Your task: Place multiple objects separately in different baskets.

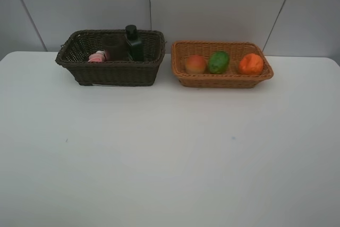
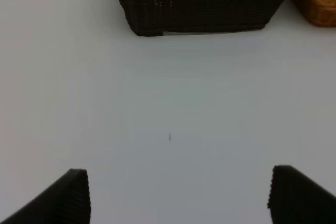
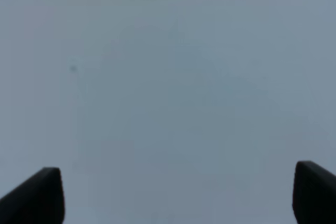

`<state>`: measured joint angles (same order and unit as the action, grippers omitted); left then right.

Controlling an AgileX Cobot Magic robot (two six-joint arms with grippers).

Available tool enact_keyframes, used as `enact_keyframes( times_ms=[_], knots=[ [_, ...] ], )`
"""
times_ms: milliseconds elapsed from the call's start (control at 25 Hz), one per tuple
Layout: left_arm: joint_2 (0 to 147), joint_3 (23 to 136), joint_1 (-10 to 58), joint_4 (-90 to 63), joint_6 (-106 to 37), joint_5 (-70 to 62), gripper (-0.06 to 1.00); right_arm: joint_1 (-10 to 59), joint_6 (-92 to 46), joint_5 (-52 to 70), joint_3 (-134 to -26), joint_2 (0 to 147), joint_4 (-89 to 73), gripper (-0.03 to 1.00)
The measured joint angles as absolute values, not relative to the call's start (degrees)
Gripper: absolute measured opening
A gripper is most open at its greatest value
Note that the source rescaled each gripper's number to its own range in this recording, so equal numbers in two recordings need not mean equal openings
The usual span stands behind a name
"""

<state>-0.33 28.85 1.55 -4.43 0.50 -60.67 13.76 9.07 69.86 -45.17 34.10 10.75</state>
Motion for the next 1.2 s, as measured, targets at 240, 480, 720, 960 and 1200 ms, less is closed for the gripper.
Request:
enact_keyframes(
  times_ms=[240, 480, 720, 960, 1200],
  knots=[
    [-0.3, 28.9, 1.6, -4.4, 0.5, -60.7, 0.89, 13.8, 10.9, 70.0, -41.5, 24.2, 9.4, 0.90],
    [-0.3, 28.9, 1.6, -4.4, 0.5, -60.7, 0.89, 13.8, 10.9, 70.1, -35.9, 16.0, 7.2, 0.90],
    [-0.3, 28.9, 1.6, -4.4, 0.5, -60.7, 0.89, 13.8, 10.9, 64.8, -31.8, 10.1, 6.5, 0.90],
    [-0.3, 28.9, 1.6, -4.4, 0.5, -60.7, 0.89, 13.8, 7.8, 61.1, -30.4, 9.7, 5.6, 0.90],
    [-0.3, 28.9, 1.6, -4.4, 0.5, -60.7, 0.89, 13.8, 7.5, 61.0, -30.4, 9.0, 5.1, 0.90]
  ],
)
